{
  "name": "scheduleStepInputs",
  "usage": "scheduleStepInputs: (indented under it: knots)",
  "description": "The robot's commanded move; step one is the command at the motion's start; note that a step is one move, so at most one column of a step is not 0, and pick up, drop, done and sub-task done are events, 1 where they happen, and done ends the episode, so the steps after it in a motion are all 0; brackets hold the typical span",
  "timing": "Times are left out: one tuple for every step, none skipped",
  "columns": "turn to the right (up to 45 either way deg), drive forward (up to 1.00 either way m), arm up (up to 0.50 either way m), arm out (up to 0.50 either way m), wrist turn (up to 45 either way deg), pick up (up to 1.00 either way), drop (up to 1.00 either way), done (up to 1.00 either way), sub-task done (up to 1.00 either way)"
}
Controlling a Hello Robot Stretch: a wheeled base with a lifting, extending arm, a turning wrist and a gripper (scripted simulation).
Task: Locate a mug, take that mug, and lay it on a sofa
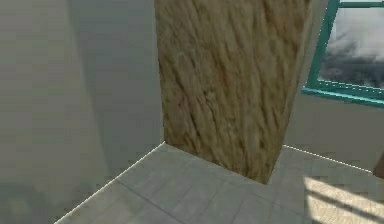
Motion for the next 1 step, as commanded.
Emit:
scheduleStepInputs:
  knots:
    - [45.0, 0.00, 0.00, 0.00, 0.0, 0.00, 0.00, 0.00, 0.00]
